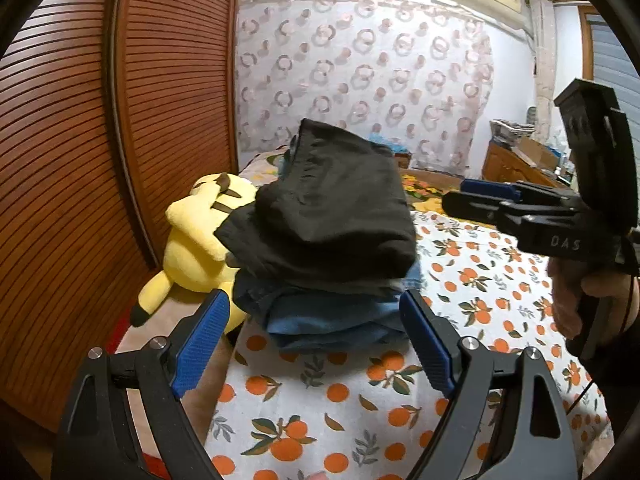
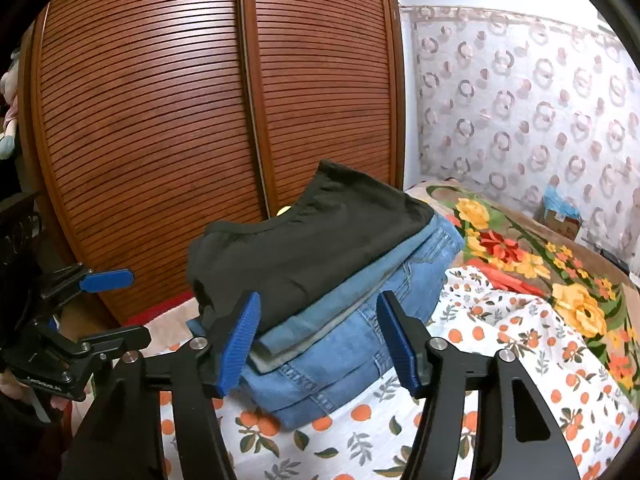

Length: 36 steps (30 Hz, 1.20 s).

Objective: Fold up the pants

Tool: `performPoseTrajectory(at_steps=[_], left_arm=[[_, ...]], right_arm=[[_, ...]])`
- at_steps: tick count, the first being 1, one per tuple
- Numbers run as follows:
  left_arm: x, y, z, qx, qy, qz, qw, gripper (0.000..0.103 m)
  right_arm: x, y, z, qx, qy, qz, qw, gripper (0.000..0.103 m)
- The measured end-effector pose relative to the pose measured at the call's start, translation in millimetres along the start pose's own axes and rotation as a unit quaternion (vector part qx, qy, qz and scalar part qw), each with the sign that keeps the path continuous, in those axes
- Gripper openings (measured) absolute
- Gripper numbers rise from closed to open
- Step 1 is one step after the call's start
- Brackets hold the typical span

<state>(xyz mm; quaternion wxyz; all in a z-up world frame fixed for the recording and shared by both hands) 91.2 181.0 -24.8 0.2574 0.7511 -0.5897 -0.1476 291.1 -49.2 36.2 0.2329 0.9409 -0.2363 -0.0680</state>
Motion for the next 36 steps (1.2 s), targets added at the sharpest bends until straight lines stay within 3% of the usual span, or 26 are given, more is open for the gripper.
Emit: performPoseTrajectory(at_steps=[4, 14, 24, 36], left_arm=[[4, 5, 4, 0.001, -0.003, 0.007, 1.0000, 0.087], [9, 20, 13, 0.005, -0.004, 0.016, 0.9999, 0.087], [18, 21, 17, 0.001, -0.019, 0.010, 0.9998, 0.087], [49, 12, 17, 0.002, -0.030, 0.037, 0.9989, 0.087]], right_arm=[[-4, 6, 6, 0.000, -0.005, 0.010, 1.000, 0.082], [-22, 23, 16, 0.001, -0.011, 0.032, 0.999, 0.102], [-27, 47, 32, 0.009, -0.022, 0.052, 0.998, 0.102], [-12, 94, 63, 0.021, -0.052, 0.099, 0.994, 0.102]])
Point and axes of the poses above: each gripper's, at about its wrist camera, not at the fingertips, and y roughly against the way its jaws point, x to its right, z to its underside, the point moved 6 cm from there along -y, roughly the way its jaws point, and after that the axes turned 1 degree about y, right-handed, at the moved point
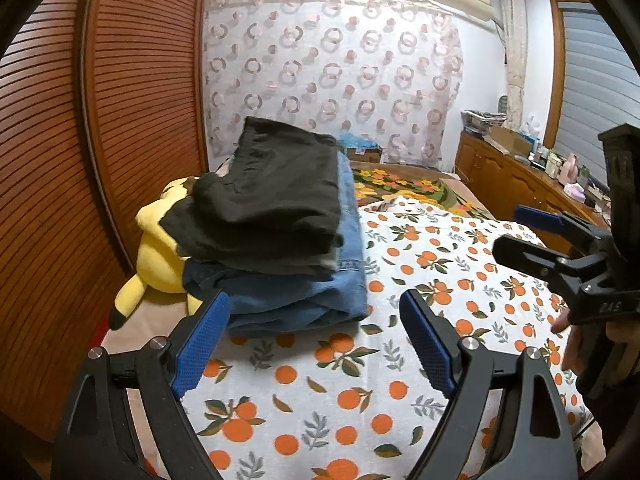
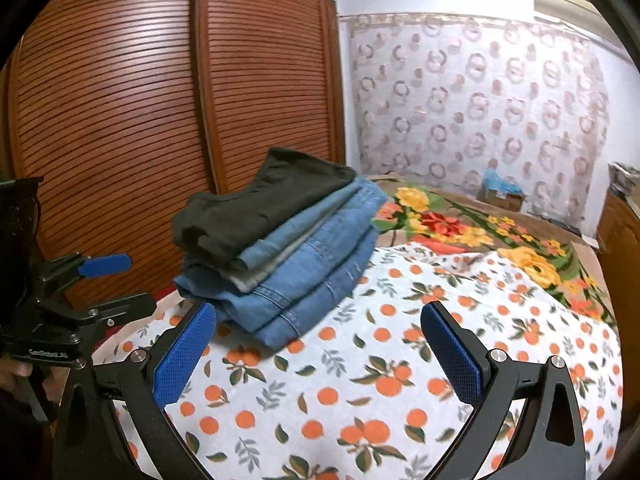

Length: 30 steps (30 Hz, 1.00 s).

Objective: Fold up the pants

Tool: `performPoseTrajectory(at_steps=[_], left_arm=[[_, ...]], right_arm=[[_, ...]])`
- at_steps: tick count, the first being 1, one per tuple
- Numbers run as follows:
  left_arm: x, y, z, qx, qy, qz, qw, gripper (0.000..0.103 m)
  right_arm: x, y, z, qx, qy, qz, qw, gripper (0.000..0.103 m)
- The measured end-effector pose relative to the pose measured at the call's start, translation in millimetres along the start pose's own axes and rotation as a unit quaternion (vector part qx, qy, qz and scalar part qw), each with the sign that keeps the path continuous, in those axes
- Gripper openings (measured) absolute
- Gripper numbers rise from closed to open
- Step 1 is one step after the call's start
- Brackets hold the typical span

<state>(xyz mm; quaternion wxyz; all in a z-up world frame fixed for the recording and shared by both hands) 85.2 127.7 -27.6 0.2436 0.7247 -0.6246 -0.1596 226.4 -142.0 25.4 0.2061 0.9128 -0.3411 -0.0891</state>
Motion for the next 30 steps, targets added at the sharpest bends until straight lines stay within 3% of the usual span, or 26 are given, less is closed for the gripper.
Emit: performPoseTrajectory(at_steps=[21, 30], left_arm=[[105, 0, 6, -0.007, -0.053, 0.063, 0.9966, 0.087], [142, 7, -3, -0.001, -0.069, 0.085, 0.9940, 0.087]], right_arm=[[38, 113, 52, 0.011, -0.073, 0.118, 0.990, 0.102], [46, 150, 55, 0.018, -0.093, 0.159, 0.983, 0.102]])
Point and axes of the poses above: each gripper's, at about its wrist camera, not at the fingertips, and y roughly against the way its jaws point, x to its right, z to its underside, the point moved 6 cm from there along -y, roughly the way its jaws point, and after that the axes turned 1 degree about y, right-handed, at the moved point
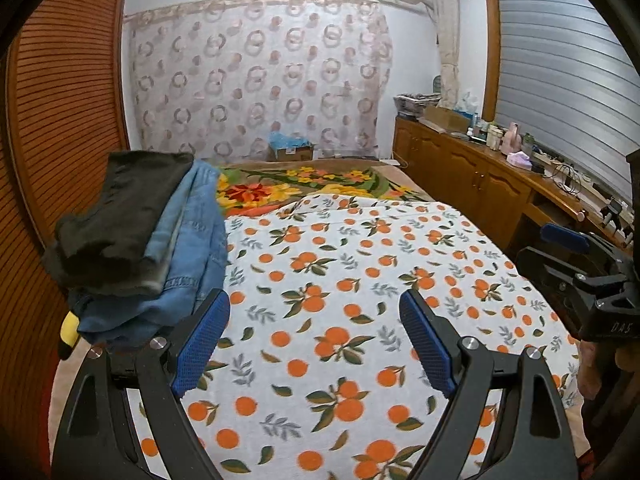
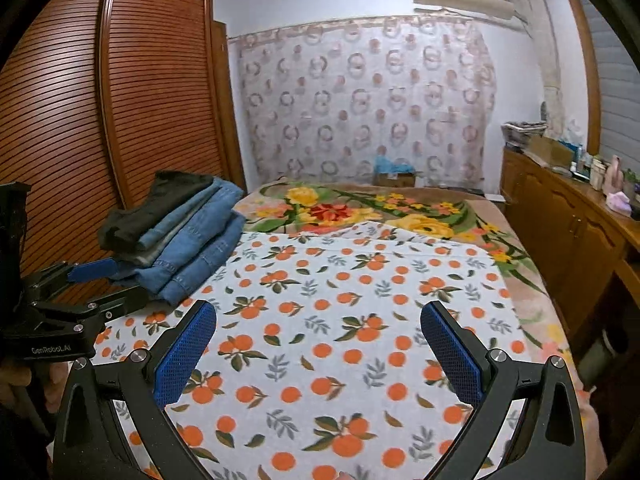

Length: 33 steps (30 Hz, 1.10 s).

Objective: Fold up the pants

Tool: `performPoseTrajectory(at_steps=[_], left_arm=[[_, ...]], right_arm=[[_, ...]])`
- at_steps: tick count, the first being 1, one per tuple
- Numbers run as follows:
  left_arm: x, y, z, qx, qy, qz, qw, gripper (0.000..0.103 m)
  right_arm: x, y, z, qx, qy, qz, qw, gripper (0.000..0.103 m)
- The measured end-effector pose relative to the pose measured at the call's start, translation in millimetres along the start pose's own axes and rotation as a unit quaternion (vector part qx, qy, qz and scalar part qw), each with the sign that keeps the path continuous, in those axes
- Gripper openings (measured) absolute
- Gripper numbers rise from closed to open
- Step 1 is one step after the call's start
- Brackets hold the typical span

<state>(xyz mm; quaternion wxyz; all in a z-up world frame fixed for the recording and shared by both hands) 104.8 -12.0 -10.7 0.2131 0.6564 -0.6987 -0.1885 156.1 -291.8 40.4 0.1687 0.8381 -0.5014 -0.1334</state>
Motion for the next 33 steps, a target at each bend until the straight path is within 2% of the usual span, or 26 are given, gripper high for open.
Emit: performPoseTrajectory(at_steps=[9, 22, 27, 33], left_arm=[[14, 20, -25, 0.024, -0.005, 0.002, 0.9997, 0.087], [9, 58, -48, 0.065, -0.006, -0.006, 0.9978, 0.087], [6, 69, -51, 0.079, -0.005, -0.010, 0.9968, 0.087], [5, 71, -50, 0.077, -0.004, -0.011, 0.9969, 0.087]], right_arm=[[6, 30, -8, 0.025, -0.003, 0.020, 0.999, 0.102], [8, 62, -24, 0.077, -0.004, 0.038, 0.996, 0.102], [6, 69, -22, 0.091, -0.005, 0.043, 0.995, 0.102], [4, 67, -20, 0.093, -0.003, 0.043, 0.995, 0.102]])
Point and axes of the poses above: each gripper's, at about its wrist camera, not at the fingertips, and y roughly against the way its jaws point, x to its right, z to its underside, the point moved 6 cm from there along -y, roughly the way its jaws point, and after that the axes turned 1 degree about y, right-handed, at the moved point
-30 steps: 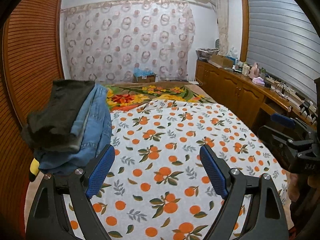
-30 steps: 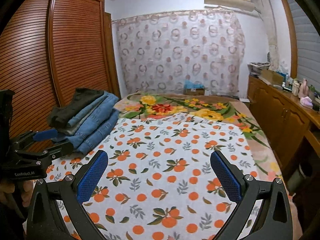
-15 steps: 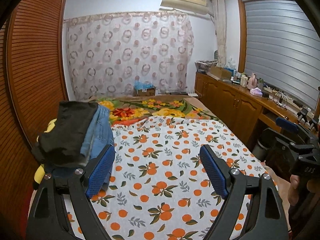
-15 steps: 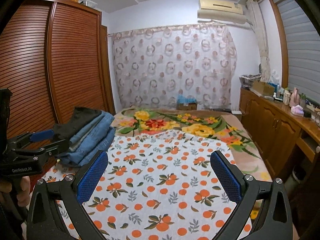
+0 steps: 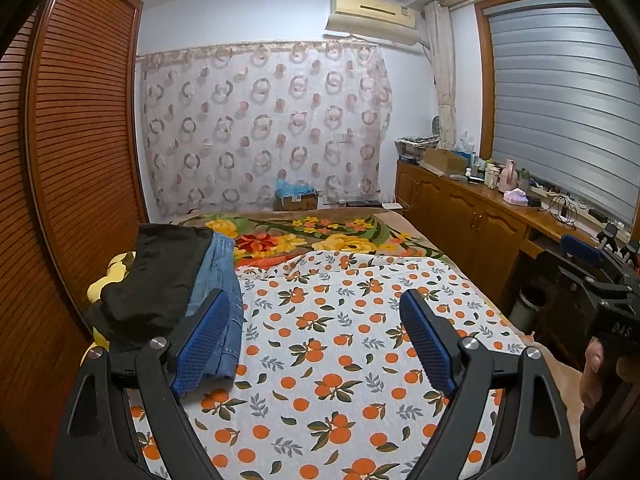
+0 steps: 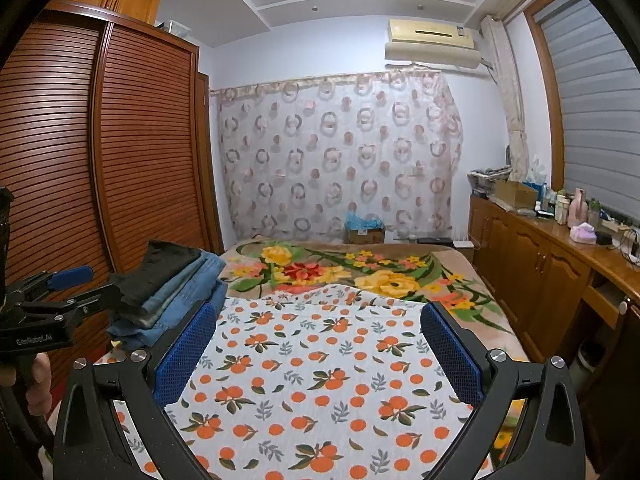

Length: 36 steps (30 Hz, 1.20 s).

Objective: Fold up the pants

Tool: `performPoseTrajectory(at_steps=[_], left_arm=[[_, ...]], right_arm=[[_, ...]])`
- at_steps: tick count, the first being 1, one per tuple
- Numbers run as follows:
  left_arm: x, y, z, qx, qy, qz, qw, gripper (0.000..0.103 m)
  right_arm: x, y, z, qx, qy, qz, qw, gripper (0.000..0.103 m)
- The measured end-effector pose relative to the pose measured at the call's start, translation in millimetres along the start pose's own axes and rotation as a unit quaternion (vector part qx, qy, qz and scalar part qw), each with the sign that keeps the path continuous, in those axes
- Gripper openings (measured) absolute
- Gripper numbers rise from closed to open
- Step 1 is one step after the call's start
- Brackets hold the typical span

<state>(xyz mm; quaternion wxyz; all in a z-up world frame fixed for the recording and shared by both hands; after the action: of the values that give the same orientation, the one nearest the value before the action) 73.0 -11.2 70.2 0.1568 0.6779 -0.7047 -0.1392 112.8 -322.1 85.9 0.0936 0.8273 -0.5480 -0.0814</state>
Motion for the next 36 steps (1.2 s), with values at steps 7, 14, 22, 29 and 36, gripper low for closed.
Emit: performPoseTrajectory(at_steps=[7, 14, 22, 29, 36], left_arm=[[0.1, -0.5, 0.1, 0.001, 0.000, 0.000, 1.0000, 0.087], [0.0, -0.2, 0.0, 0.000, 0.000, 0.001, 1.0000, 0.087], [0.3, -0.4, -0.2, 0.001, 0.000, 0.000, 1.0000, 0.087], [-0.5, 0.3, -0.5, 0.001, 0.000, 0.000, 1.0000, 0.087], [0.0, -0.4, -0.5, 0.001, 0.000, 0.000, 1.0000, 0.087]], right_arm=[[-0.1, -0.5, 0.6, 0.000, -0.001, 0.000, 1.000, 0.102], [0.7, -3.3, 0.9, -0.002, 0.000, -0.001, 1.000, 0.102], [0.7, -3.6, 1.0, -0.002, 0.000, -0.001, 1.000, 0.102], [0.7, -3.8, 1.0, -0.002, 0.000, -0.001, 1.000, 0.102], [0.6, -4.0, 1.4, -0.002, 0.000, -0.001, 1.000, 0.102]])
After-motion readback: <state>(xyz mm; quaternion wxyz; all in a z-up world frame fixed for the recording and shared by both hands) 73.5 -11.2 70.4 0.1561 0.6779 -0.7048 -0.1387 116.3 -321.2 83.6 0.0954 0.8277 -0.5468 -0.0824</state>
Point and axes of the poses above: each gripper's, at about its wrist camera, not at the fingertips, and y roughly against the way its jaws point, x to its right, z to its underside, the point moved 6 cm from there along -y, roughly the way its jaws point, and after that the axes turned 1 degree about y, right-handed, at the moved point
